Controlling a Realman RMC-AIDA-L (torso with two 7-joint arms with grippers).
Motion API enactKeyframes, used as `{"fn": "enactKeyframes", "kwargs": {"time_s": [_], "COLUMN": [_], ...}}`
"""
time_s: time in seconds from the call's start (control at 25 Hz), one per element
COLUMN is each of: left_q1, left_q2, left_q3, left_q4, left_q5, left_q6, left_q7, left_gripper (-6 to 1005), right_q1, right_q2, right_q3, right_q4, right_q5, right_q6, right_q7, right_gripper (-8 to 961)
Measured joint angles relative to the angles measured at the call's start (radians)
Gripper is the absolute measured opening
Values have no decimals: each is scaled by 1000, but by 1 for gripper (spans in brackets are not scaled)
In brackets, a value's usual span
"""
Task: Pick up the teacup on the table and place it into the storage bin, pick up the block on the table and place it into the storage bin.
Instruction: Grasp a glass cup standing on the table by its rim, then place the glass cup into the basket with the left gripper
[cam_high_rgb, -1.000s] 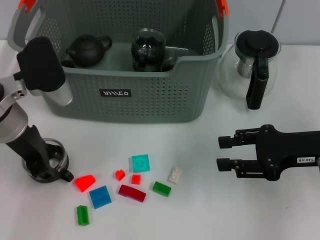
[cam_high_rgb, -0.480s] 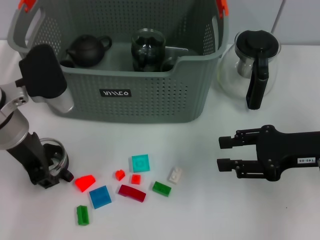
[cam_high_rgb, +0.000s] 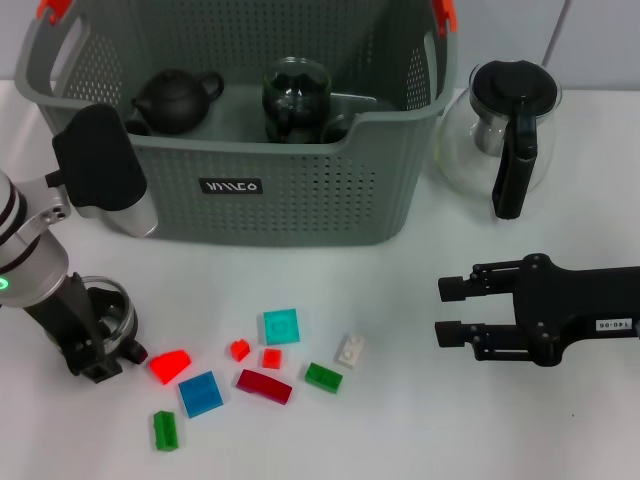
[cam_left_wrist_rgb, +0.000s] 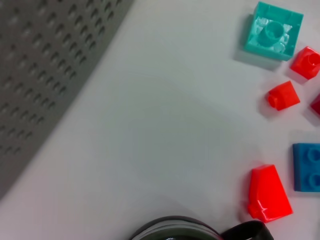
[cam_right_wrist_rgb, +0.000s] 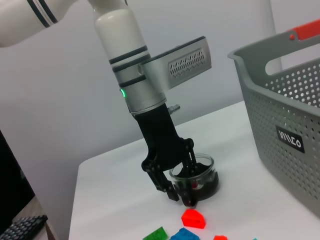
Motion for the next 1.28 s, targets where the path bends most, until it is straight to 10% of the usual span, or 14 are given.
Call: {"fn": "enactKeyframes", "kwargs": {"time_s": [0.48,0.96,1.28], "left_q1": [-1,3,-19], "left_q2": [3,3,18], "left_q3": [-5,-19,-239], "left_q4": [-20,-68,-198], "left_q5": [-2,-18,-131], "left_q6": [20,68,234], "left_q7": [-16,-9,98], "left_gripper": [344,30,30], "right_q1": [-6,-7,-8], "right_q2": [0,0,0], "right_q3": [0,0,0], "right_q4": [0,0,0], "right_q5": [0,0,1], "right_q6": [-4,-5,-9], "right_q7": [-3,-3,-3], "right_gripper": [591,592,591]}}
